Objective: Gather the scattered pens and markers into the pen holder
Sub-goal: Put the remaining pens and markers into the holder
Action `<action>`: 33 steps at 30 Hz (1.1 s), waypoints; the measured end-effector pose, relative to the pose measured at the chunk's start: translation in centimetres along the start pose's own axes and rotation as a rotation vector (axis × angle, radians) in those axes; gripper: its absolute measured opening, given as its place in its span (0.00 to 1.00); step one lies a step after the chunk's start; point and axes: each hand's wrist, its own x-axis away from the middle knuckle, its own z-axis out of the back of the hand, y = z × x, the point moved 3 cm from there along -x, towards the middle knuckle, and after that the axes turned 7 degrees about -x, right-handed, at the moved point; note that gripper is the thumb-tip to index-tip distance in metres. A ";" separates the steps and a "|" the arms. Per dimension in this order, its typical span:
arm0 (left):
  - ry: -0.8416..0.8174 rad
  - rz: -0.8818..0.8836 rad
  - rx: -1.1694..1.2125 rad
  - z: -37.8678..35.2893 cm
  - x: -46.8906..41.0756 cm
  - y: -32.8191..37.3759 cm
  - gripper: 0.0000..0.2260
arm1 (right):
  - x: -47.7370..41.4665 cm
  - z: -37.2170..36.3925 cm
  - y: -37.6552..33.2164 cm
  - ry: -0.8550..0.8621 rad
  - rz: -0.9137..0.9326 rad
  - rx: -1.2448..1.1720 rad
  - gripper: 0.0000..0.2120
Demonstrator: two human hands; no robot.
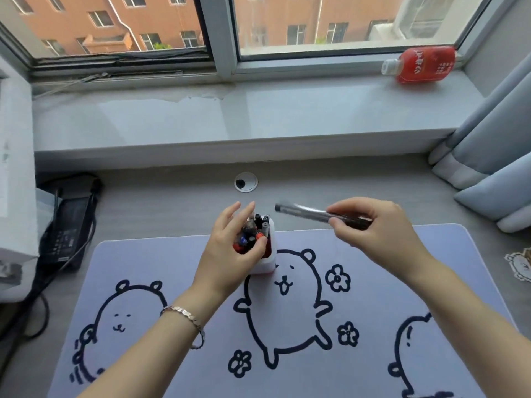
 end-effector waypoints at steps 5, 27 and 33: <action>-0.003 -0.137 -0.059 0.2 0.6 -0.3 0.18 | 0.8 -1.3 -2.0 -0.178 0.048 0.181 0.06; -0.086 -0.044 0.086 2.1 0.1 -2.1 0.23 | 0.7 -6.9 -5.0 -0.155 0.307 0.352 0.04; -0.136 0.006 0.064 1.0 1.3 -3.9 0.41 | 0.2 -7.5 -5.4 -0.143 0.334 0.315 0.04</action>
